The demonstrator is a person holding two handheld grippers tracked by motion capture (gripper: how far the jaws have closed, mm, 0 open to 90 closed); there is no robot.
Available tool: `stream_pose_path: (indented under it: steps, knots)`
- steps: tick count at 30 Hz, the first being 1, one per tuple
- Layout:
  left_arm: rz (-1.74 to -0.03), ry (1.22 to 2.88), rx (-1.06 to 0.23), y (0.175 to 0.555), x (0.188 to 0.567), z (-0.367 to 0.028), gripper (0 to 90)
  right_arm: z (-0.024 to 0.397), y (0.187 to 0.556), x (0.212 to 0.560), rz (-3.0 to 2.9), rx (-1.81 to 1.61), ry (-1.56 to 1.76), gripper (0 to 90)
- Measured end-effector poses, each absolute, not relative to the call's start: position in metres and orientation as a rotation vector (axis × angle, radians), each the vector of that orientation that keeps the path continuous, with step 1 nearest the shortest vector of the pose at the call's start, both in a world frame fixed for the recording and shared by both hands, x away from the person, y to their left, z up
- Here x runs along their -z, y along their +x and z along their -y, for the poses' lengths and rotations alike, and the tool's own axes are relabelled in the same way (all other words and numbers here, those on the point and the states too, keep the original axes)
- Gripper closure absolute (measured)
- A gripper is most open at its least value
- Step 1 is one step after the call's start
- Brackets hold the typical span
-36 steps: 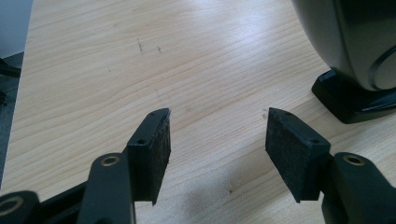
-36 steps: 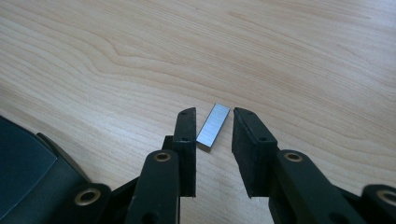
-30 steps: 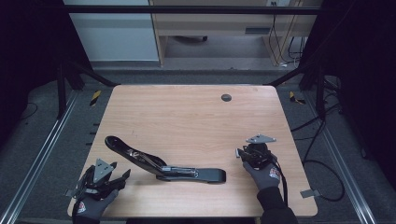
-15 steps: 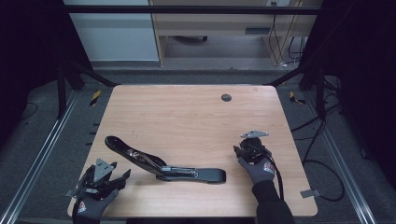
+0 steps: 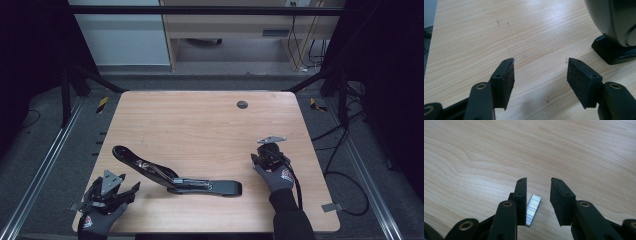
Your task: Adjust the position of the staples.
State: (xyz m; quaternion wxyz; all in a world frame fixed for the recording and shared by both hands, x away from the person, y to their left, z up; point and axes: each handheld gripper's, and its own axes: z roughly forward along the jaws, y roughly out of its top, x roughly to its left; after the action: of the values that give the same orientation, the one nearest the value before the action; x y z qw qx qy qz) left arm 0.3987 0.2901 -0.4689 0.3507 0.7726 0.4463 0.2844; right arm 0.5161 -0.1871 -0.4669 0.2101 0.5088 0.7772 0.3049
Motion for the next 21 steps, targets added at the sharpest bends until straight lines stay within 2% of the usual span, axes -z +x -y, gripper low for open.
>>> stream_pose_path:
  steps: [21]
  knots:
    - [-1.149,2.009,-0.738,0.398,0.469,-0.29,38.8,0.18,0.516,0.481,-2.208,-0.762,1.483,67.7]
